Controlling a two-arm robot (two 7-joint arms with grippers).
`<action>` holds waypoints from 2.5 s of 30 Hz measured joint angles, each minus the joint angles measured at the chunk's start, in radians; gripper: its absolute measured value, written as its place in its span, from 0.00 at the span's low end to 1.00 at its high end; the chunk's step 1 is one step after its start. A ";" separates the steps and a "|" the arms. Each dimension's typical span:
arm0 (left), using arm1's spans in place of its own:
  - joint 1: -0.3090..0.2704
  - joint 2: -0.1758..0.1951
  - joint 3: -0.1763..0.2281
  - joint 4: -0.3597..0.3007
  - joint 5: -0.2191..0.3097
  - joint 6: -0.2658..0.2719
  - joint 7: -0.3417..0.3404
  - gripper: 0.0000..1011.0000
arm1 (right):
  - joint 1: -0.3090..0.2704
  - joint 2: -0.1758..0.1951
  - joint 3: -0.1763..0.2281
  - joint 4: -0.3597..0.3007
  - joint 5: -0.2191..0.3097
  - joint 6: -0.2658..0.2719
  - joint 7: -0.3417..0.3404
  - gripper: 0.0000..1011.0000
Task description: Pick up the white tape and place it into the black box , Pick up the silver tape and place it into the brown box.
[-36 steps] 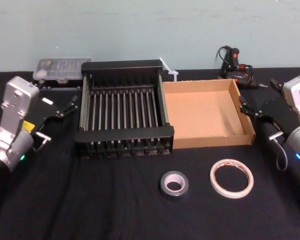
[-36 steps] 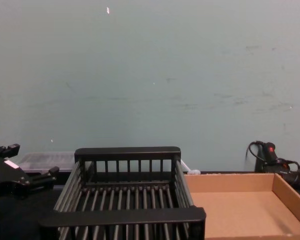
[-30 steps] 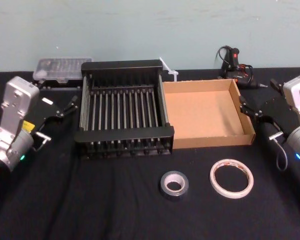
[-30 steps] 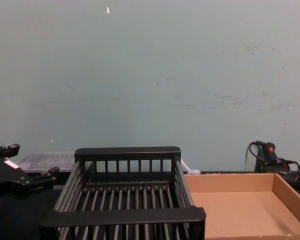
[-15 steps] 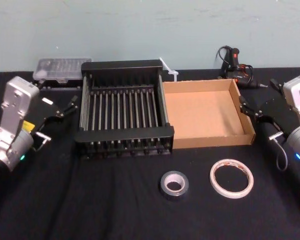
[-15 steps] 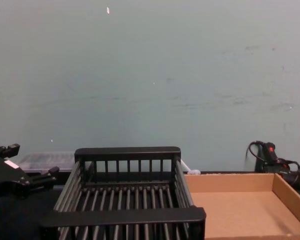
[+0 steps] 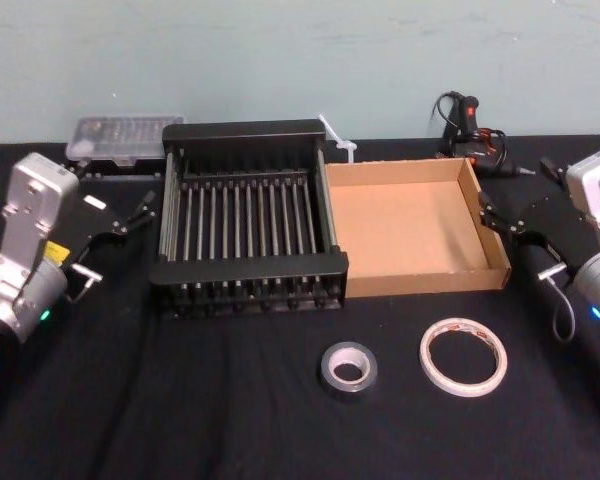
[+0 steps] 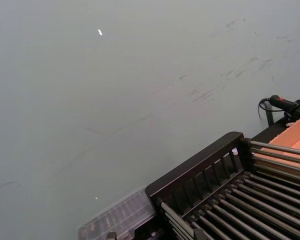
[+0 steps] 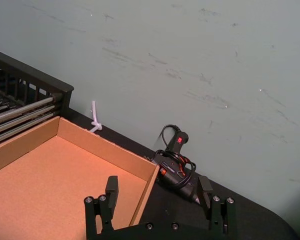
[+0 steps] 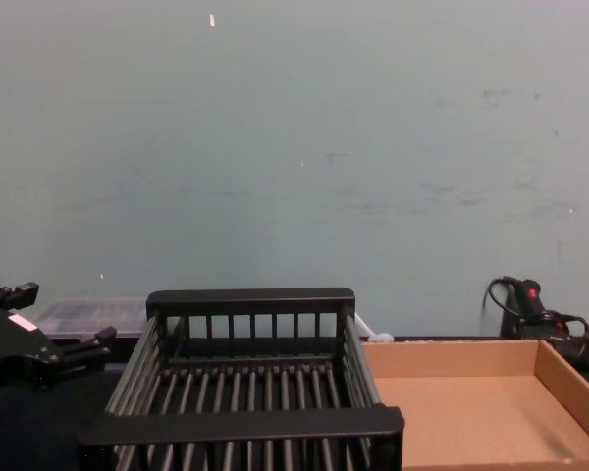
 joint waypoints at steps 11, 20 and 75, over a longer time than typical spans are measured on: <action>0.000 0.000 0.000 0.000 0.000 0.000 0.000 0.99 | -0.028 0.012 0.036 -0.048 0.024 0.020 0.039 0.99; 0.000 0.000 0.000 0.000 0.000 0.000 0.000 0.99 | -0.122 0.078 0.115 -0.190 0.124 0.108 0.117 0.99; 0.000 0.000 0.000 0.000 0.000 0.000 0.000 0.99 | -0.267 0.103 0.164 -0.260 0.174 0.424 0.375 0.99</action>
